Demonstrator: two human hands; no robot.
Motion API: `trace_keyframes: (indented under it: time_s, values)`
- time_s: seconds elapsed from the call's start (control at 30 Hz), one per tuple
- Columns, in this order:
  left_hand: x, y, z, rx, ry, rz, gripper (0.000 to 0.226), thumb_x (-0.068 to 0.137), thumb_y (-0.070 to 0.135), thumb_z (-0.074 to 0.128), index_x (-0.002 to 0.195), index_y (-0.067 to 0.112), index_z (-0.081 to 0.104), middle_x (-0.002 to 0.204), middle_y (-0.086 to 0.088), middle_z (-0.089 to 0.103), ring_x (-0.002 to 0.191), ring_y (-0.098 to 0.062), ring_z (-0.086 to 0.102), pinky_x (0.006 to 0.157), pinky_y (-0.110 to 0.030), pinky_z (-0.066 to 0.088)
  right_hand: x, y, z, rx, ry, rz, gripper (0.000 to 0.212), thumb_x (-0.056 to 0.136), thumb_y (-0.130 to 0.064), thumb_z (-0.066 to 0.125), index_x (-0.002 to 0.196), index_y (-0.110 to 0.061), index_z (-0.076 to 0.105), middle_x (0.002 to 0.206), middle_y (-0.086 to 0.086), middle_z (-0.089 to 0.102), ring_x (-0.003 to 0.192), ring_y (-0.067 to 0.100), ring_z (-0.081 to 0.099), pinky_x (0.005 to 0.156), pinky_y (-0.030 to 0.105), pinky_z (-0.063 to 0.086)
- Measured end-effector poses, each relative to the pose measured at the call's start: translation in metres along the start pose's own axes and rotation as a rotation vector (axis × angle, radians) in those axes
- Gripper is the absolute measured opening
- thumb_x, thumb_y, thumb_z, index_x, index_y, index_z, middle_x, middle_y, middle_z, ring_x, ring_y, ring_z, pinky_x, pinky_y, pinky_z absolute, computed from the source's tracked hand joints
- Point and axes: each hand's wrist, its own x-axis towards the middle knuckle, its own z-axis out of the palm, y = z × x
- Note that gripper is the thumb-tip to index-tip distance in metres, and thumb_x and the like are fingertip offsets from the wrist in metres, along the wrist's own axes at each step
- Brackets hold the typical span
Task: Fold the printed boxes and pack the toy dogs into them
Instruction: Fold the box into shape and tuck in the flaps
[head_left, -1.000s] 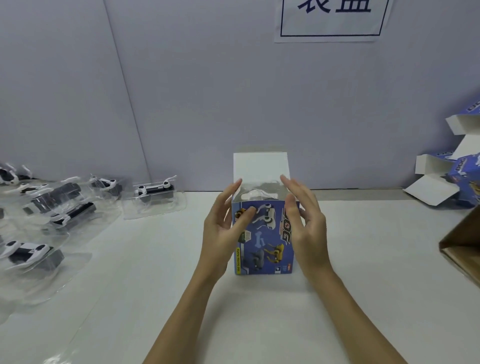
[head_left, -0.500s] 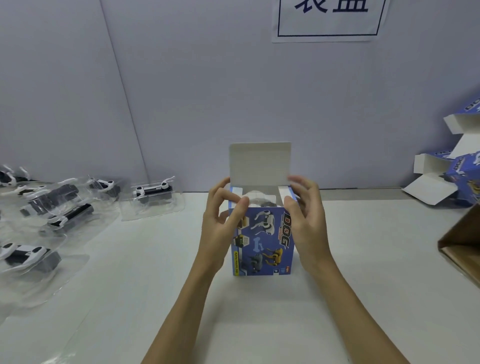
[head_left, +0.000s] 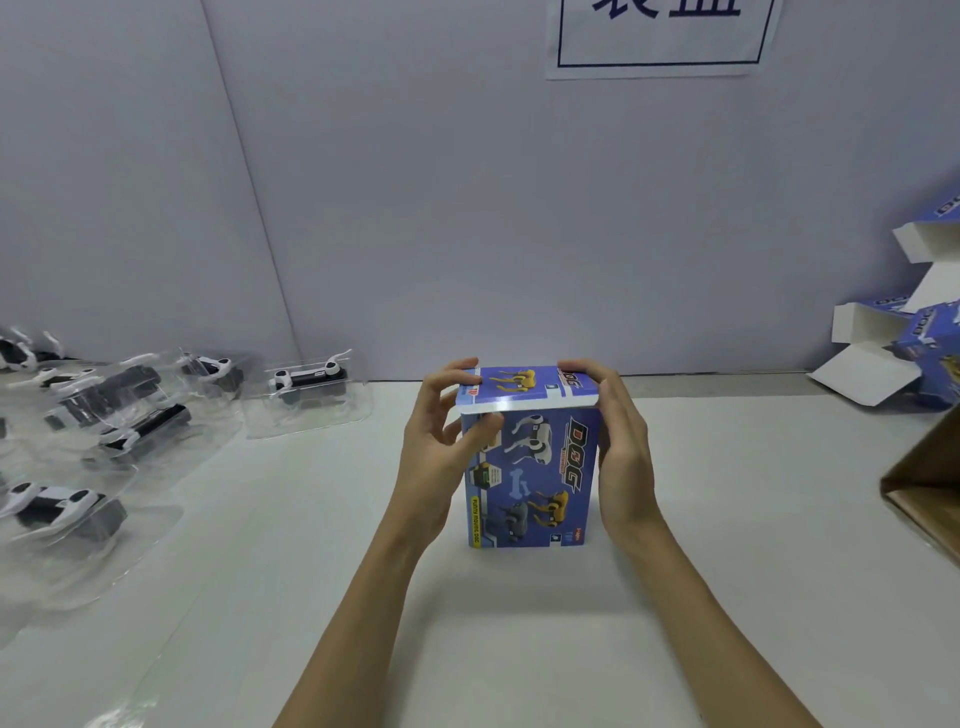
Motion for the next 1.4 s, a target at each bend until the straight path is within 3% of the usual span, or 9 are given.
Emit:
trace_keyframes:
  time_s: [0.23,0.43,0.67,0.83,1.0,1.1,1.2,1.27,1.4]
  values:
    - [-0.006,-0.003,0.006,-0.012,-0.047,-0.077,0.058,0.075,0.071,0.078,0.12,0.045,0.053,0.132,0.005,0.067,0.117,-0.03,0.07,0.078,-0.042,0.065,0.0,0.004,-0.001,-0.037,0.005,0.027,0.044,0.11,-0.041,0.027,0.134,-0.021,0.058,0.114,-0.003,0.075,0.097,0.016,0.075,0.068,0.022,0.06]
    - [-0.007,-0.001,0.007,0.046,-0.047,-0.026,0.046,0.089,0.047,0.073,0.128,0.049,0.048,0.128,0.01,0.069,0.115,-0.023,0.071,0.076,-0.031,0.063,-0.001,0.002,-0.003,-0.025,-0.038,0.018,0.046,0.112,-0.044,0.025,0.147,-0.03,0.052,0.125,-0.003,0.073,0.108,0.018,0.073,0.074,0.02,0.059]
    - [-0.007,-0.003,0.004,0.076,-0.039,0.013,0.043,0.086,0.048,0.073,0.122,0.043,0.049,0.126,0.013,0.066,0.118,-0.027,0.069,0.077,-0.037,0.064,-0.003,0.003,0.0,0.018,0.03,0.008,0.049,0.105,-0.053,0.031,0.123,-0.018,0.061,0.116,0.008,0.074,0.1,0.027,0.074,0.073,0.03,0.062]
    - [-0.008,-0.007,0.003,0.132,-0.033,0.042,0.05,0.086,0.048,0.069,0.127,0.034,0.044,0.126,0.017,0.064,0.121,-0.027,0.065,0.094,-0.061,0.057,0.001,0.008,-0.003,0.065,0.038,0.058,0.052,0.105,-0.055,0.03,0.118,-0.018,0.063,0.121,0.015,0.071,0.106,0.036,0.072,0.082,0.044,0.058]
    - [-0.007,-0.012,0.007,0.176,-0.011,0.084,0.045,0.089,0.053,0.067,0.127,0.046,0.044,0.13,0.019,0.06,0.121,-0.02,0.065,0.086,-0.041,0.063,-0.002,0.01,-0.002,0.027,-0.017,-0.006,0.047,0.097,-0.062,0.046,0.121,-0.024,0.059,0.121,0.009,0.069,0.108,0.028,0.072,0.073,0.031,0.062]
    - [-0.01,-0.019,0.013,0.158,0.045,0.086,0.057,0.089,0.066,0.064,0.137,0.052,0.037,0.145,0.01,0.052,0.128,-0.026,0.062,0.086,-0.044,0.063,-0.004,0.009,-0.004,-0.103,-0.046,-0.054,0.036,0.094,-0.054,0.058,0.122,-0.031,0.058,0.121,-0.003,0.069,0.115,0.026,0.069,0.075,0.035,0.064]
    - [-0.016,-0.025,0.021,0.453,0.239,0.175,0.067,0.093,0.069,0.056,0.149,0.044,0.03,0.148,0.014,0.052,0.133,-0.007,0.053,0.104,-0.046,0.052,-0.002,0.008,0.0,-0.138,0.088,-0.144,0.029,0.095,-0.042,0.068,0.118,-0.026,0.061,0.112,-0.006,0.072,0.105,0.016,0.072,0.075,0.025,0.06]
    - [-0.018,-0.026,0.026,0.743,0.261,0.343,0.078,0.093,0.07,0.055,0.155,0.028,0.032,0.151,0.015,0.046,0.136,0.002,0.043,0.115,-0.042,0.036,-0.002,0.01,0.004,-0.052,0.188,-0.091,0.029,0.094,-0.041,0.072,0.116,-0.026,0.06,0.112,0.0,0.072,0.105,0.019,0.072,0.078,0.03,0.061]
    - [-0.016,-0.023,0.03,1.108,0.103,0.404,0.119,0.077,0.089,0.057,0.164,0.017,0.019,0.17,-0.004,0.022,0.158,-0.023,0.021,0.126,-0.061,0.01,-0.001,0.011,0.003,0.269,0.199,0.314,0.045,0.086,-0.049,0.071,0.119,-0.022,0.058,0.117,0.011,0.074,0.107,0.025,0.074,0.071,0.04,0.064]
